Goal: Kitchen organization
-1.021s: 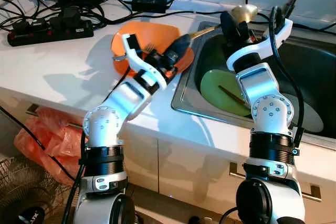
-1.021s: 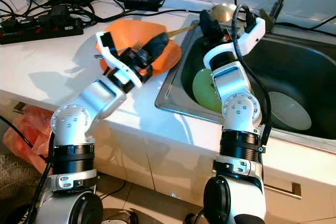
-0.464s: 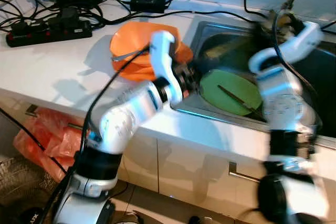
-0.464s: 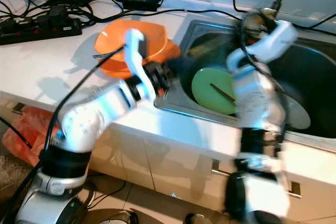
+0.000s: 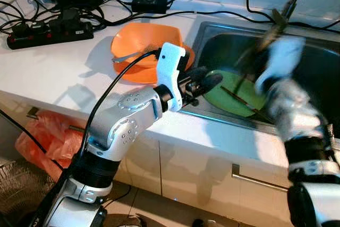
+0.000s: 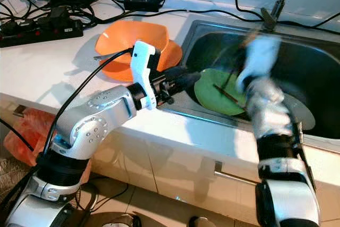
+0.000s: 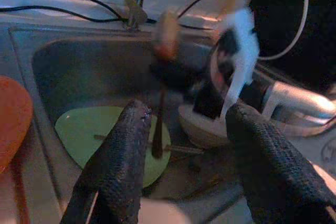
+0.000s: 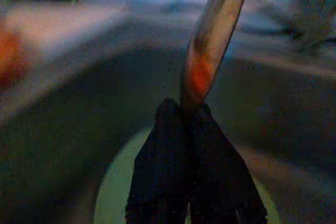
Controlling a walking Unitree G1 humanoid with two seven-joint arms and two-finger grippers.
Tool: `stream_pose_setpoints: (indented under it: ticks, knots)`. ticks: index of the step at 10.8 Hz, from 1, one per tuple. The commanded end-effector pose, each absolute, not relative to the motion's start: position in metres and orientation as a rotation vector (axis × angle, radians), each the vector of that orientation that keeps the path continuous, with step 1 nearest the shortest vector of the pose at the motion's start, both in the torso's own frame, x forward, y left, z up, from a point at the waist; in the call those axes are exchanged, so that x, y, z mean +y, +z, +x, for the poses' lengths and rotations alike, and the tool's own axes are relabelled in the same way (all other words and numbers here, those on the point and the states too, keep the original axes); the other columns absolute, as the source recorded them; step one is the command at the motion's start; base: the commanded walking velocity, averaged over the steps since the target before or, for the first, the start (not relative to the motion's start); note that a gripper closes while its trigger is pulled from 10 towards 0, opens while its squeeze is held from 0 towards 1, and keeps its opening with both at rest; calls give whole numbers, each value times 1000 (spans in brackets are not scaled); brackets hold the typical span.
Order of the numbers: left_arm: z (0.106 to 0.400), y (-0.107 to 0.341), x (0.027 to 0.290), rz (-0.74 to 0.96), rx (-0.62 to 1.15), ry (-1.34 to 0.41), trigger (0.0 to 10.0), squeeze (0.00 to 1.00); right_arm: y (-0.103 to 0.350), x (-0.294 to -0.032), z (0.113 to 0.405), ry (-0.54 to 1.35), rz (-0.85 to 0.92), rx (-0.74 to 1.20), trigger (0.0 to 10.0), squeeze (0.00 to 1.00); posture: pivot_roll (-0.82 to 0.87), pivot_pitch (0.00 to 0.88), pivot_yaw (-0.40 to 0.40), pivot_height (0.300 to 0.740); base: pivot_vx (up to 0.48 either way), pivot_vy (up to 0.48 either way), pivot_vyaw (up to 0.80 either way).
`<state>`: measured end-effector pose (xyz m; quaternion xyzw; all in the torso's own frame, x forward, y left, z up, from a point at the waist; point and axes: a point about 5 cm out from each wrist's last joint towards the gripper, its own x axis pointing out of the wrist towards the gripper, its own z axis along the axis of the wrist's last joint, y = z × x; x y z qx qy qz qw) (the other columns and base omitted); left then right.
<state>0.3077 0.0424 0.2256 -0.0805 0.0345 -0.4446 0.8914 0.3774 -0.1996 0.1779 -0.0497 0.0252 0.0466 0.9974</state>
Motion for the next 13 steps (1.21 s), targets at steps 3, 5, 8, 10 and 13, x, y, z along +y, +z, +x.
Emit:
stream_pose_setpoints:
  ticks: [3, 5, 8, 10, 13]
  knots:
    - [307, 216, 43, -114, 98, -930, 10000, 1000, 160, -196, 374, 168, -353, 112, 0, 0, 56, 93, 40, 740, 0, 0, 0]
    - [306, 209, 44, -45, 129, -951, 10000, 1000, 154, -194, 374, 206, -397, 134, 0, 0, 56, 92, 41, 740, 0, 0, 0]
    - [303, 201, 45, 26, 160, -972, 10000, 1000, 149, -189, 372, 235, -446, 146, 10000, 1000, 57, 93, 38, 740, 0, 0, 0]
    - [304, 200, 46, 48, 156, -969, 10000, 1000, 150, -185, 373, 247, -454, 133, 10000, 1000, 57, 94, 39, 740, 0, 0, 0]
    - [305, 202, 47, 78, 138, -963, 10000, 0, 154, -185, 373, 246, -471, 110, 10000, 1000, 58, 91, 37, 740, 0, 0, 0]
